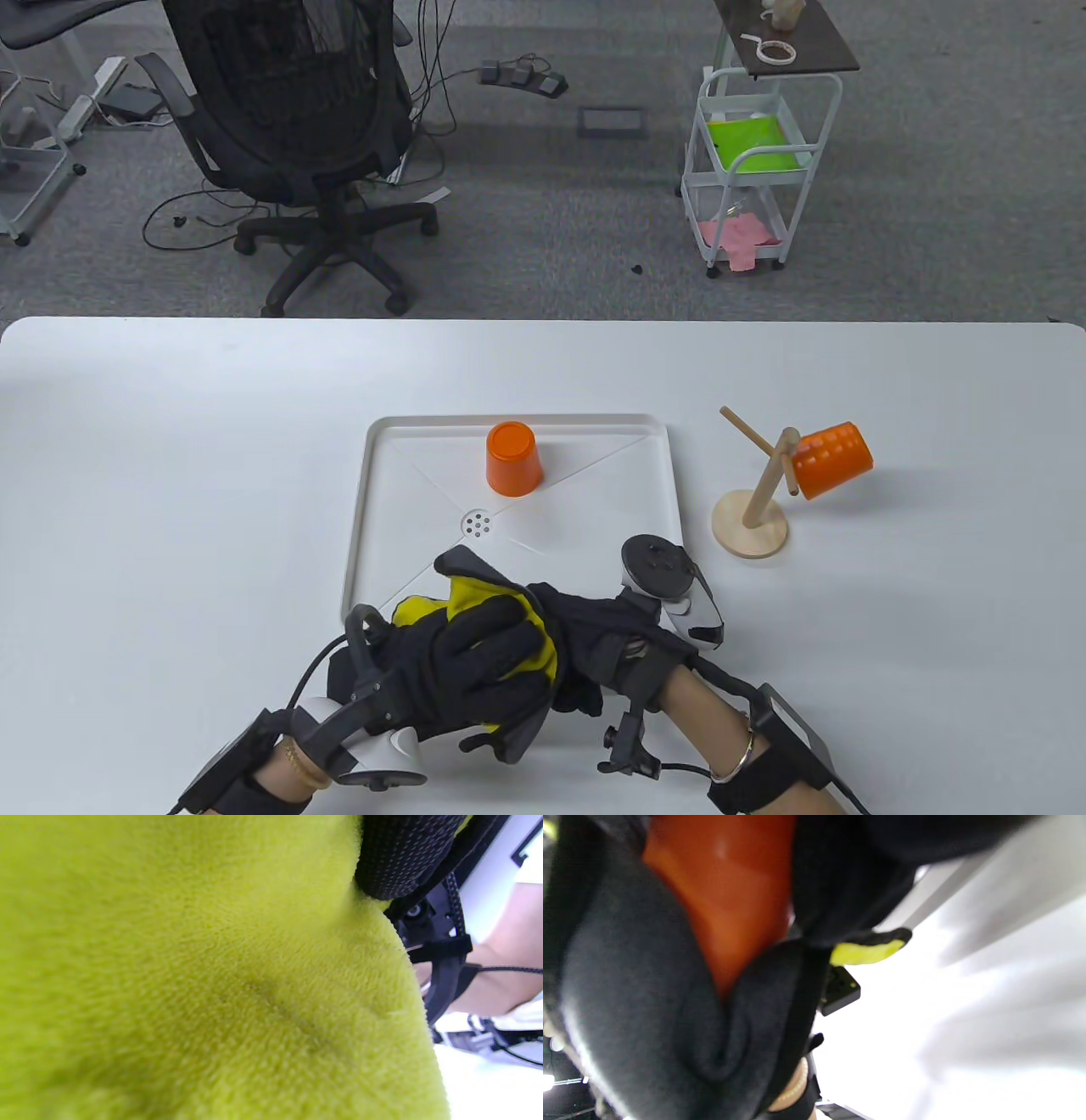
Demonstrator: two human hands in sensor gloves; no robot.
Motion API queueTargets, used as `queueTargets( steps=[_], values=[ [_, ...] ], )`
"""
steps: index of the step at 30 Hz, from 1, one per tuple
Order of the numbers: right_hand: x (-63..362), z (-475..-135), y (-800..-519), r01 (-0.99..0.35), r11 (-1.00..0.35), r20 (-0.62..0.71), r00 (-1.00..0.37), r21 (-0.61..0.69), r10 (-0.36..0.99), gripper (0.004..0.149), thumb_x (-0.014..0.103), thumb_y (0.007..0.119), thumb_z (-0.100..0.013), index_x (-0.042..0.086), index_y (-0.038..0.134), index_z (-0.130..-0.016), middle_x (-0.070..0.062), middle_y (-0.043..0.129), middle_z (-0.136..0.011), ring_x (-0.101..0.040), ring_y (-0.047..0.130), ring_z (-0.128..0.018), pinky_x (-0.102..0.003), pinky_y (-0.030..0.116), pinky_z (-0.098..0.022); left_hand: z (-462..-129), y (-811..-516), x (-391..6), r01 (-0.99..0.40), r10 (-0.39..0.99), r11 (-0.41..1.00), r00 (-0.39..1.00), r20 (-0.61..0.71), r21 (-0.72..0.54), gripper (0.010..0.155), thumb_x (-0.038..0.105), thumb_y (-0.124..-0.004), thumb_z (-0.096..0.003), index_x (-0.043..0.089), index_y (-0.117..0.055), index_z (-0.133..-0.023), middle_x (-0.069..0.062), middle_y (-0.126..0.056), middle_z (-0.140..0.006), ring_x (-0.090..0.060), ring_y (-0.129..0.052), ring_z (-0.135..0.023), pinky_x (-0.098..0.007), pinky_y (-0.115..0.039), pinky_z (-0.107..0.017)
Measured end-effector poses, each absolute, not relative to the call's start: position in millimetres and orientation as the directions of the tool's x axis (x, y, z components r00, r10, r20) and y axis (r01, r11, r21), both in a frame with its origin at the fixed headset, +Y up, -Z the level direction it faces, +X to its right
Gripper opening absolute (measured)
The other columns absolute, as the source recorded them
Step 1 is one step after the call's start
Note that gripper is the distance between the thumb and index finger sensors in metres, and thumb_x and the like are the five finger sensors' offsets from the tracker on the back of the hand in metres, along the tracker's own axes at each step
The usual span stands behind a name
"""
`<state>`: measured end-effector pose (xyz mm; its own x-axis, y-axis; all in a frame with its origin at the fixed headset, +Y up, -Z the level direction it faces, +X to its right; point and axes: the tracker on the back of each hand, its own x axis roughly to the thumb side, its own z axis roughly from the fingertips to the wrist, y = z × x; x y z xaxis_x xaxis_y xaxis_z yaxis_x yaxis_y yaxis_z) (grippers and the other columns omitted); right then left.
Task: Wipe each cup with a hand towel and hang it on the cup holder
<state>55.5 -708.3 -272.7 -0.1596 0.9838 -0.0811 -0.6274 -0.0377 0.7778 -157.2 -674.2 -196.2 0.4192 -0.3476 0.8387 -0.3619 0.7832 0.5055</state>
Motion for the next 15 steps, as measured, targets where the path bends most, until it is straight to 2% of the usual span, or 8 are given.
queueTargets(
  steps=[2, 4, 7, 8, 9, 11, 13, 15],
  values=[
    [56, -272, -705, -0.627, -0.039, -0.068, -0.147, 0.778, 0.987, 0.084, 0.065, 0.044, -0.058, -0.004, 0.058, -0.103, -0.026, 0.09, -0.06, -0.023, 0.098, -0.023, -0.027, 0.087, -0.008, -196, -672, -158, -0.383, -0.333, 0.774, 0.432, 0.838, 0.505, 0.065, 0.063, -0.069, -0.056, 0.054, -0.033, -0.109, 0.009, -0.031, -0.124, -0.031, -0.042, -0.113, -0.043, -0.076, -0.064],
    [57, -271, -701, -0.631, -0.046, -0.041, -0.123, 0.775, 0.992, 0.083, 0.066, 0.043, -0.058, -0.002, 0.054, -0.105, -0.026, 0.088, -0.065, -0.024, 0.098, -0.027, -0.027, 0.088, -0.012, -198, -669, -159, -0.427, -0.258, 0.774, 0.46, 0.85, 0.467, 0.067, 0.065, -0.068, -0.0566, 0.052, -0.031, -0.111, 0.007, -0.03, -0.125, -0.033, -0.042, -0.113, -0.044, -0.076, -0.065],
    [64, -269, -685, -0.669, -0.1, 0.063, -0.08, 0.736, 0.995, 0.081, 0.066, 0.046, -0.06, 0.003, 0.042, -0.11, -0.027, 0.078, -0.08, -0.029, 0.096, -0.045, -0.031, 0.089, -0.026, -210, -664, -167, -0.573, 0.046, 0.78, 0.453, 0.89, 0.251, 0.07, 0.067, -0.064, -0.0579, 0.048, -0.027, -0.115, 0.002, -0.028, -0.127, -0.038, -0.042, -0.113, -0.047, -0.075, -0.065],
    [67, -268, -677, -0.685, -0.147, 0.13, -0.077, 0.713, 0.988, 0.08, 0.066, 0.047, -0.061, 0.006, 0.038, -0.112, -0.027, 0.074, -0.086, -0.031, 0.094, -0.051, -0.033, 0.089, -0.032, -216, -663, -172, -0.647, 0.203, 0.752, 0.411, 0.889, 0.128, 0.071, 0.067, -0.064, -0.0581, 0.047, -0.027, -0.115, 0.001, -0.027, -0.128, -0.039, -0.041, -0.113, -0.048, -0.075, -0.065],
    [70, -267, -671, -0.697, -0.185, 0.179, -0.083, 0.692, 0.98, 0.079, 0.066, 0.048, -0.061, 0.008, 0.034, -0.113, -0.027, 0.069, -0.09, -0.032, 0.092, -0.057, -0.034, 0.088, -0.037, -220, -664, -175, -0.696, 0.304, 0.717, 0.37, 0.878, 0.046, 0.072, 0.067, -0.064, -0.0587, 0.046, -0.026, -0.116, -0.001, -0.026, -0.128, -0.041, -0.04, -0.113, -0.049, -0.075, -0.065],
    [79, -260, -653, -0.742, -0.309, 0.315, -0.139, 0.594, 0.939, 0.078, 0.065, 0.051, -0.062, 0.012, 0.028, -0.114, -0.027, 0.062, -0.096, -0.033, 0.088, -0.064, -0.034, 0.087, -0.044, -231, -666, -182, -0.804, 0.543, 0.575, 0.233, 0.806, -0.155, 0.073, 0.066, -0.062, -0.0599, 0.043, -0.025, -0.117, -0.004, -0.026, -0.128, -0.043, -0.04, -0.112, -0.05, -0.074, -0.064],
    [87, -254, -638, -0.776, -0.4, 0.42, -0.193, 0.488, 0.887, 0.076, 0.062, 0.055, -0.063, 0.017, 0.025, -0.115, -0.028, 0.055, -0.102, -0.035, 0.084, -0.07, -0.035, 0.085, -0.049, -238, -669, -187, -0.855, 0.68, 0.439, 0.116, 0.724, -0.275, 0.073, 0.066, -0.061, -0.0608, 0.041, -0.025, -0.118, -0.007, -0.027, -0.128, -0.044, -0.041, -0.111, -0.051, -0.074, -0.063],
    [95, -245, -623, -0.804, -0.468, 0.504, -0.252, 0.366, 0.826, 0.074, 0.059, 0.059, -0.063, 0.02, 0.024, -0.116, -0.029, 0.049, -0.106, -0.036, 0.08, -0.077, -0.035, 0.083, -0.054, -243, -672, -191, -0.876, 0.76, 0.321, 0.012, 0.649, -0.359, 0.072, 0.066, -0.06, -0.0615, 0.039, -0.025, -0.119, -0.007, -0.031, -0.128, -0.044, -0.045, -0.111, -0.05, -0.075, -0.063]
  ],
)
